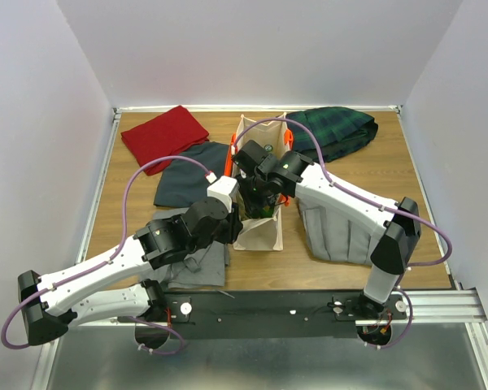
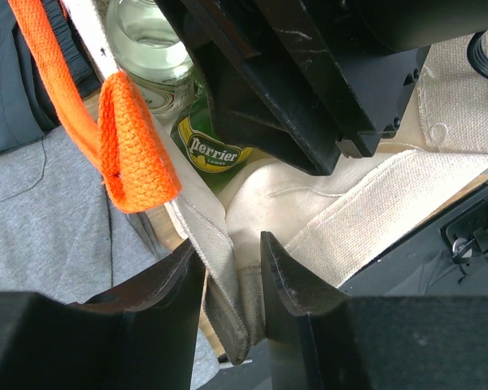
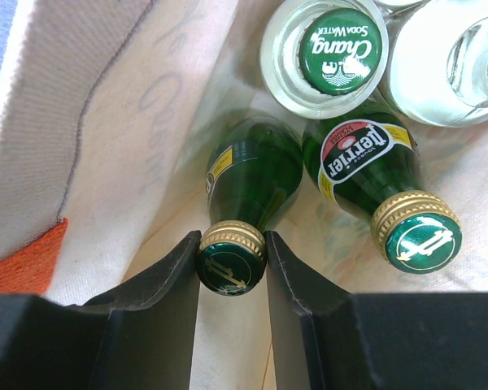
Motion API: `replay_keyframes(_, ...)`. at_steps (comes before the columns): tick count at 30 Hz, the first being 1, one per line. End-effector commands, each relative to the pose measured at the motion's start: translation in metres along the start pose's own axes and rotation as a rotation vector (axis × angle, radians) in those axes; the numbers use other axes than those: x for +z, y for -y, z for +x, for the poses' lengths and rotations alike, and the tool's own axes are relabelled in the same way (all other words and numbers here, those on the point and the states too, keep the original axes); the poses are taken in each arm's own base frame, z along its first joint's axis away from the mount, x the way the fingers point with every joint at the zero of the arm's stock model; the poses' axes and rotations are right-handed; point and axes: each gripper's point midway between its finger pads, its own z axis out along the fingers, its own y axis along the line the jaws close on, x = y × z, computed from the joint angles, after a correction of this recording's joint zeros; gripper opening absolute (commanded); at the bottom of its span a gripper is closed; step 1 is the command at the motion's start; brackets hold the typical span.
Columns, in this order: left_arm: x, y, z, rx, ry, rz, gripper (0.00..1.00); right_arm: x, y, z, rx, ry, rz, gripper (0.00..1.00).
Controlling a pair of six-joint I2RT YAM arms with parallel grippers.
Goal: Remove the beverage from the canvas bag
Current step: Take out the drink from the canvas bag.
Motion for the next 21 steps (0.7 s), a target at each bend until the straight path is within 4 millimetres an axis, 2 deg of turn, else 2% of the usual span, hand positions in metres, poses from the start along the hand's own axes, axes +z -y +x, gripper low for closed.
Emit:
replay_keyframes(1,-0.003,-0.016,0.033,0.057,-0.115,-0.048,0.42,-0.006,-0.002,-0.017,0.02,0.069,0.014,0.01)
replay_keyframes(3,-0.003,-0.015,0.032,0.059,-0.113,-0.046,0.42,-0.016,-0.003,-0.027,0.022,0.108,0.012,0.01)
replay_keyframes(13,-0.003,-0.015,0.033,0.062,-0.116,-0.044,0.42,-0.037,-0.009,-0.058,0.033,0.205,-0.002,0.01)
replay_keyframes(21,-0.003,-0.014,0.032,0.064,-0.116,-0.041,0.42,-0.04,-0.007,-0.062,0.04,0.217,0.007,0.01)
